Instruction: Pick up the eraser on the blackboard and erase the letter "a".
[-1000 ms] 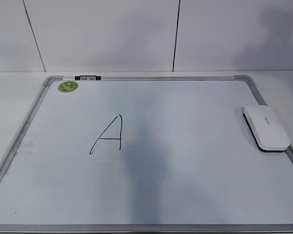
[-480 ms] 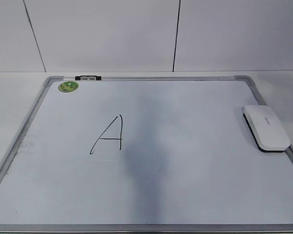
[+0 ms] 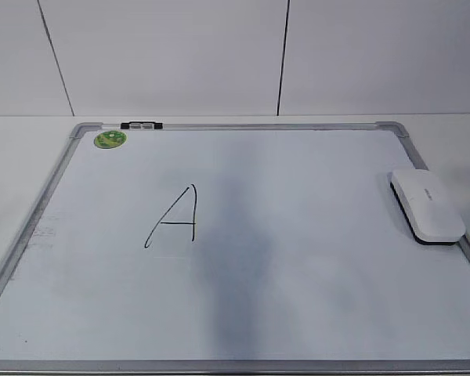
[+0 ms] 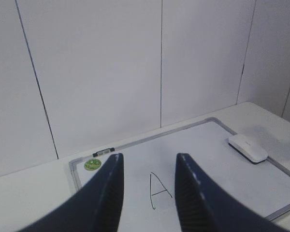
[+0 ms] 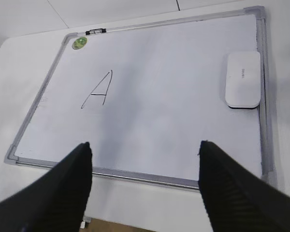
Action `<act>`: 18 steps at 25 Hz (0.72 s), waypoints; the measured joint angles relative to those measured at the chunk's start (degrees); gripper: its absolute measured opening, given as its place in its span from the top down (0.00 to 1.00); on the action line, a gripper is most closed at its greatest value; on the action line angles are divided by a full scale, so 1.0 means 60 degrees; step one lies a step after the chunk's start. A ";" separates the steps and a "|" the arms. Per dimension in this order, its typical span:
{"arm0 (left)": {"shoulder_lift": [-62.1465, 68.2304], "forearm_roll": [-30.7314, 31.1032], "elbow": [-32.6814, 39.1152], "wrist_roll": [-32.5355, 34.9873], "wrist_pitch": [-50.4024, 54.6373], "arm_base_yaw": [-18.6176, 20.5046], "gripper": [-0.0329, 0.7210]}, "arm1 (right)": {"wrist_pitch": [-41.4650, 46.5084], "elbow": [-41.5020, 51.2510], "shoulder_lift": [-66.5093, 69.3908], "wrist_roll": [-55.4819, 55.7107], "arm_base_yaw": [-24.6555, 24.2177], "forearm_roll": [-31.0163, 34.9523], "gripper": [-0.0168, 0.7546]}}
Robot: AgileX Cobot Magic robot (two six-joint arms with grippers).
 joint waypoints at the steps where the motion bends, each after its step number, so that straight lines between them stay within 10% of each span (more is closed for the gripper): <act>1: -0.0174 0.0000 0.0000 0.0000 0.0000 0.0000 0.60 | 0.0021 0.0041 -0.0173 0.0000 0.0000 0.0104 0.30; 18: -0.2295 0.0119 0.3614 0.0000 0.0000 -0.0022 0.63 | 0.0020 0.1408 -0.2821 -0.1228 0.0000 0.0155 0.30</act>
